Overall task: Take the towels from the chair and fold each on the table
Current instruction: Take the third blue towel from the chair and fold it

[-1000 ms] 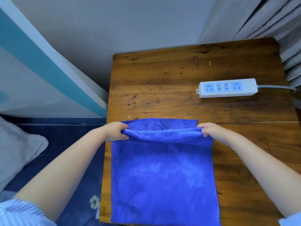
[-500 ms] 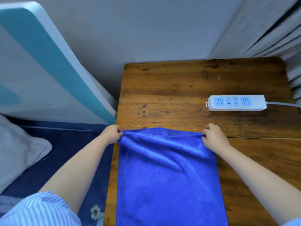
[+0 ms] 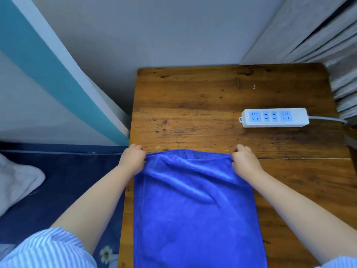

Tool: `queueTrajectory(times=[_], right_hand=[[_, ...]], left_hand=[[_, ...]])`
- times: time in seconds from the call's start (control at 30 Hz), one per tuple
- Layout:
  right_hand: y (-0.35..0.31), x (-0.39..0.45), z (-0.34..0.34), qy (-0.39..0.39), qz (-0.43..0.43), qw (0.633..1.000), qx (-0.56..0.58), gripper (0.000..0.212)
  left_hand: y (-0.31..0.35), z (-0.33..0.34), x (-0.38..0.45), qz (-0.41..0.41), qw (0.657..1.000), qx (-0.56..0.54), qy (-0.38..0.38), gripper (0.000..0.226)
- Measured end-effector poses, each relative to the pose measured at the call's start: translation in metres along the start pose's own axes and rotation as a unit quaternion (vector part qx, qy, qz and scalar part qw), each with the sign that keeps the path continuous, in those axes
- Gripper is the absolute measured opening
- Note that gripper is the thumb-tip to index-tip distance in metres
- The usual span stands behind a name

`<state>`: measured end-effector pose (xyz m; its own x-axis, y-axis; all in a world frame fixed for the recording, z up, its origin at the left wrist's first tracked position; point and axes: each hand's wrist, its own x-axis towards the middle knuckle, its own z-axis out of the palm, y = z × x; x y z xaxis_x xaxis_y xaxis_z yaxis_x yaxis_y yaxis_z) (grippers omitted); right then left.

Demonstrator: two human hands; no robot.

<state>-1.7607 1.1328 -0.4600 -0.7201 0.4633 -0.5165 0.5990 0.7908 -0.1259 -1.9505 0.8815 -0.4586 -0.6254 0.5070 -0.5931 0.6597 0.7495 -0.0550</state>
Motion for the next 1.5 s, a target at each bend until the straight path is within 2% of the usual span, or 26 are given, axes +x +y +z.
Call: queueTrajectory(times=[0.2,0.37,0.53,0.67,0.83,0.93,1.0,1.1,1.17,1.23,1.3,1.33,1.37,1.43,1.47,1.5], right_hand=[[-0.012,-0.003,-0.006,-0.039,-0.029,0.998,-0.043,0.023],[-0.011,0.003,-0.019,-0.065,-0.036,0.996,-0.039,0.016],[-0.004,-0.004,-0.048,-0.103,-0.026,0.993,0.055,0.016],[0.007,-0.018,-0.074,-0.084,-0.001,0.987,0.139,0.027],[0.015,-0.052,-0.102,-0.045,0.001,0.977,0.207,0.030],[0.017,-0.084,-0.117,0.007,0.004,0.973,0.233,0.028],[0.013,-0.105,-0.126,0.051,-0.004,0.973,0.227,0.029],[0.004,-0.140,-0.144,0.146,-0.028,0.975,0.165,0.013],[-0.004,-0.163,-0.159,0.220,-0.035,0.967,0.127,0.022],[-0.011,-0.187,-0.174,0.348,-0.042,0.928,0.124,0.029],[-0.016,-0.212,-0.184,0.500,-0.067,0.851,0.147,0.036],[-0.021,-0.225,-0.186,0.551,-0.075,0.817,0.154,0.035],[-0.024,-0.236,-0.185,0.558,-0.077,0.814,0.137,0.035],[-0.029,-0.249,-0.182,0.476,-0.047,0.874,0.082,0.030],[-0.031,-0.256,-0.179,0.446,-0.040,0.890,0.085,0.027],[-0.033,-0.262,-0.177,0.460,-0.040,0.880,0.107,0.025]], left_hand=[[-0.009,0.003,-0.012,-0.025,0.997,-0.080,-0.001,0.024],[-0.020,-0.001,-0.022,-0.026,0.994,-0.108,0.010,0.024],[-0.027,-0.009,-0.037,-0.029,0.990,-0.133,0.023,0.022],[-0.026,-0.024,-0.057,-0.024,0.989,-0.137,0.047,0.016],[-0.020,-0.056,-0.089,-0.004,0.990,-0.107,0.090,0.006],[-0.012,-0.086,-0.109,0.008,0.991,-0.047,0.127,0.023],[-0.006,-0.104,-0.123,0.001,0.985,-0.023,0.170,0.024],[0.001,-0.129,-0.153,-0.024,0.969,-0.040,0.242,0.033],[0.001,-0.143,-0.179,-0.039,0.948,-0.080,0.306,0.037],[-0.001,-0.158,-0.202,-0.062,0.903,-0.145,0.399,0.037],[-0.008,-0.169,-0.226,-0.055,0.839,-0.200,0.502,0.034],[-0.013,-0.172,-0.240,-0.041,0.818,-0.207,0.535,0.032],[-0.017,-0.172,-0.250,-0.027,0.824,-0.188,0.533,0.030],[-0.020,-0.166,-0.260,-0.025,0.873,-0.111,0.473,0.031],[-0.022,-0.162,-0.266,-0.030,0.884,-0.091,0.457,0.031],[-0.024,-0.160,-0.272,-0.031,0.881,-0.094,0.462,0.031]])
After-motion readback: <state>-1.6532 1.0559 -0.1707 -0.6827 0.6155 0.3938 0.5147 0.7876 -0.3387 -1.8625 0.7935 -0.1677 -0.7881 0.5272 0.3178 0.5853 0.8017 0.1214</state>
